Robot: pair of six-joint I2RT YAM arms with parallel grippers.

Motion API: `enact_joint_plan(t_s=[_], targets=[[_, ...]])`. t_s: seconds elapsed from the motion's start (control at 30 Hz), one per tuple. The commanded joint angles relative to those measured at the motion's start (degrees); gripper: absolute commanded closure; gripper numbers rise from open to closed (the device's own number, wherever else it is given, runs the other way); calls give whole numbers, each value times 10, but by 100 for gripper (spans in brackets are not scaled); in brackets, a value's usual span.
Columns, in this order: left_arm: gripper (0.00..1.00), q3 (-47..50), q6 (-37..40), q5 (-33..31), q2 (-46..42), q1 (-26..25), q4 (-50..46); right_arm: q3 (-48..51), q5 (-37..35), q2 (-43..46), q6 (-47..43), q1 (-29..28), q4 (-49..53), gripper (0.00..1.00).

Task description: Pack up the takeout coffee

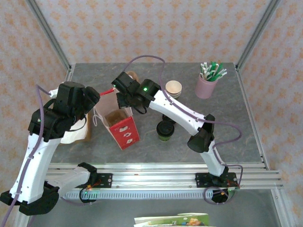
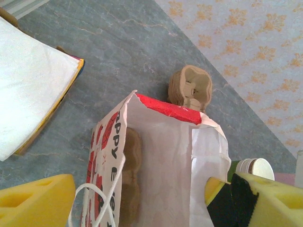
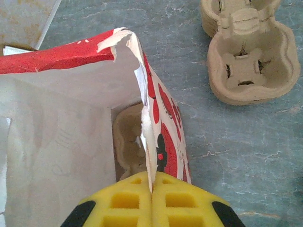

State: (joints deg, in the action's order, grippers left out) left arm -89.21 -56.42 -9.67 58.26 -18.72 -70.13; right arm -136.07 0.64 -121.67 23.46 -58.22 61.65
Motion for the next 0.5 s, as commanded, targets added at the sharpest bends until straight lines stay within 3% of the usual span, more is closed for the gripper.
enact_joint_plan(t_s=[0.0, 0.23, 0.47], targets=[[13, -11, 13, -20, -3, 2, -19, 1, -14, 13, 38, -9, -10, 96], [12, -16, 20, -28, -1, 3, -20, 0, -45, 9, 43, -11, 8, 86], [8, -57, 49, -44, 21, 3, -34, -27, -57, 19, 34, -10, 26, 50]])
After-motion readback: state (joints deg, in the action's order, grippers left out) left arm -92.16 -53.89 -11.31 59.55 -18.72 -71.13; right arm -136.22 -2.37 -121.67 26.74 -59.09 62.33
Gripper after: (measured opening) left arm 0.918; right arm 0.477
